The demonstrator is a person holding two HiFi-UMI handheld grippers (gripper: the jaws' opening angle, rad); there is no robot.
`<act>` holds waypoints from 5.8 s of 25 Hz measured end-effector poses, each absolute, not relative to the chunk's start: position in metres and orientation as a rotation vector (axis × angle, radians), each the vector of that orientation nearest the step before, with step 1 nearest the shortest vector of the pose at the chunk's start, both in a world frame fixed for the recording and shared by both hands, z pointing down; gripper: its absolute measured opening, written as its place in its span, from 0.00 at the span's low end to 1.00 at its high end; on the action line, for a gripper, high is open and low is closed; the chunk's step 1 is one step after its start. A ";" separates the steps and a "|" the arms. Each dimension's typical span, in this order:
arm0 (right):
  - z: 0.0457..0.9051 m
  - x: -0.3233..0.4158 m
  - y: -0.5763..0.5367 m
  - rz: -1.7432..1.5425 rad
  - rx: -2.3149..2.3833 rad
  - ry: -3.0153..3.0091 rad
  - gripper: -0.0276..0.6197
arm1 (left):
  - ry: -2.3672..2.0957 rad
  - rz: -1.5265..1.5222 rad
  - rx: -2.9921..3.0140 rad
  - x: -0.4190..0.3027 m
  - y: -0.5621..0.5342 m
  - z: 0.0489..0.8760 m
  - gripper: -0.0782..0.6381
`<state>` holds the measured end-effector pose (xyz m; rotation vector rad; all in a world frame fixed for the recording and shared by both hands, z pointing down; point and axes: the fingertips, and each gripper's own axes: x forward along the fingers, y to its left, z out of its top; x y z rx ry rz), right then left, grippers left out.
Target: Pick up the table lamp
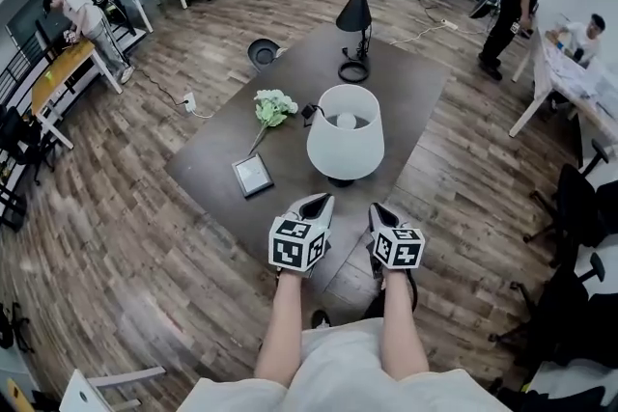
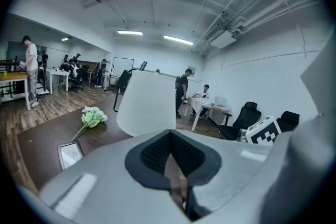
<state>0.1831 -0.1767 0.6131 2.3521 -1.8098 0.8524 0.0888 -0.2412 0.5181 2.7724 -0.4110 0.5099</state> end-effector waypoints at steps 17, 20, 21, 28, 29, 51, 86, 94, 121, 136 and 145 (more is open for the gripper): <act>0.667 0.243 -0.250 0.719 1.962 -1.964 0.19 | -0.623 0.397 2.764 0.160 -0.294 0.487 0.11; 0.688 0.227 -0.269 0.685 1.864 -2.019 0.25 | -0.684 0.397 2.740 0.154 -0.306 0.494 0.11; 0.693 0.225 -0.275 0.679 1.845 -2.031 0.27 | -0.701 0.397 2.736 0.153 -0.309 0.496 0.11; 0.710 0.229 -0.305 0.639 1.796 -2.058 0.42 | -0.789 0.384 2.734 0.157 -0.317 0.486 0.11; 0.713 0.229 -0.310 0.633 1.785 -2.068 0.43 | -0.808 0.383 2.733 0.157 -0.319 0.486 0.11; 0.747 0.203 -0.393 0.465 1.390 -2.255 0.47 | -1.289 0.307 2.604 0.147 -0.374 0.478 0.11; 0.718 0.191 -0.411 0.356 1.208 -2.485 0.38 | -1.637 0.389 2.172 0.080 -0.354 0.575 0.11; 0.692 0.199 -0.410 0.337 1.210 -2.503 0.39 | -1.605 0.380 2.157 0.091 -0.345 0.581 0.11; 0.650 0.192 -0.333 0.401 1.449 -2.435 0.36 | -1.306 0.468 2.277 0.099 -0.268 0.582 0.11; 0.680 0.198 -0.342 0.383 1.562 -2.421 0.35 | -1.268 0.548 2.292 0.084 -0.267 0.611 0.11; 0.672 0.191 -0.337 0.303 1.585 -2.396 0.34 | -1.202 0.564 2.339 0.083 -0.256 0.611 0.11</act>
